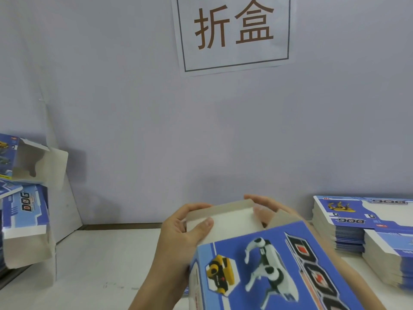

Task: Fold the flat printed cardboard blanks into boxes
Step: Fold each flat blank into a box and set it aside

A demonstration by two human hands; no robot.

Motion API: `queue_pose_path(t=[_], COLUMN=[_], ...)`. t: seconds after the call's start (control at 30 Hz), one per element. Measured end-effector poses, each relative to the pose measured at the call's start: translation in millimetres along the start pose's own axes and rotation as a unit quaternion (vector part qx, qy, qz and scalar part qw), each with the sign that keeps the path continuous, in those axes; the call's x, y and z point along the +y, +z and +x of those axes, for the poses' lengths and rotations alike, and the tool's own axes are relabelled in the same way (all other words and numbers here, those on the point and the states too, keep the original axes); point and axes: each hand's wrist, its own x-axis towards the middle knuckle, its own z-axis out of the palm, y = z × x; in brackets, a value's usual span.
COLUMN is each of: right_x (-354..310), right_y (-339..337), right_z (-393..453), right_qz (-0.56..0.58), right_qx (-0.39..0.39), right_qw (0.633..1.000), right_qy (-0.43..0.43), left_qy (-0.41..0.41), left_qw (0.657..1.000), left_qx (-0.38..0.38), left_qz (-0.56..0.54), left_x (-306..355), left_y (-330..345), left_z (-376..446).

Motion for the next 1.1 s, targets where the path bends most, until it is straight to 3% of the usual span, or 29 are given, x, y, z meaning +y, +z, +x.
queue_pose_path(t=[0.13,0.27,0.37,0.6,0.7,0.87,1.0,1.1], right_x=[-13.9,-25.6,-28.8,-48.6,-50.8,-49.3,-50.5,-51.6], right_y=[5.6,14.8,11.3,16.2,23.4,34.7,44.5,50.6], right_z=[-5.9,-20.6,-32.1,-41.5,-43.0,-45.8,-46.8,-46.9], right_qz=[0.073,0.064,0.121,0.126,0.046,-0.047,-0.086,-0.097], right_qx=[-0.061,-0.18,-0.117,0.124,0.126,0.139,0.099,0.085], right_qw=[0.993,0.978,0.986,0.961,0.954,0.936,0.933,0.931], right_qy=[0.067,0.083,0.006,-0.211,-0.267,-0.321,-0.334,-0.343], left_qy=[0.011,0.027,0.058,0.138,0.167,0.202,0.281,0.289], left_qw=[0.994,0.986,0.984,0.988,0.977,0.964,0.946,0.949], left_qx=[0.104,0.162,0.161,-0.036,-0.094,-0.1,-0.065,-0.027], left_qz=[-0.026,-0.039,-0.042,0.064,0.093,0.141,0.149,0.126], left_x=[3.0,6.4,13.7,30.8,31.5,34.8,40.6,43.6], left_y=[-13.5,-21.7,-21.0,-4.5,4.3,7.4,10.8,11.8], left_z=[4.7,6.7,5.8,-9.8,-17.0,-21.3,-26.0,-28.7])
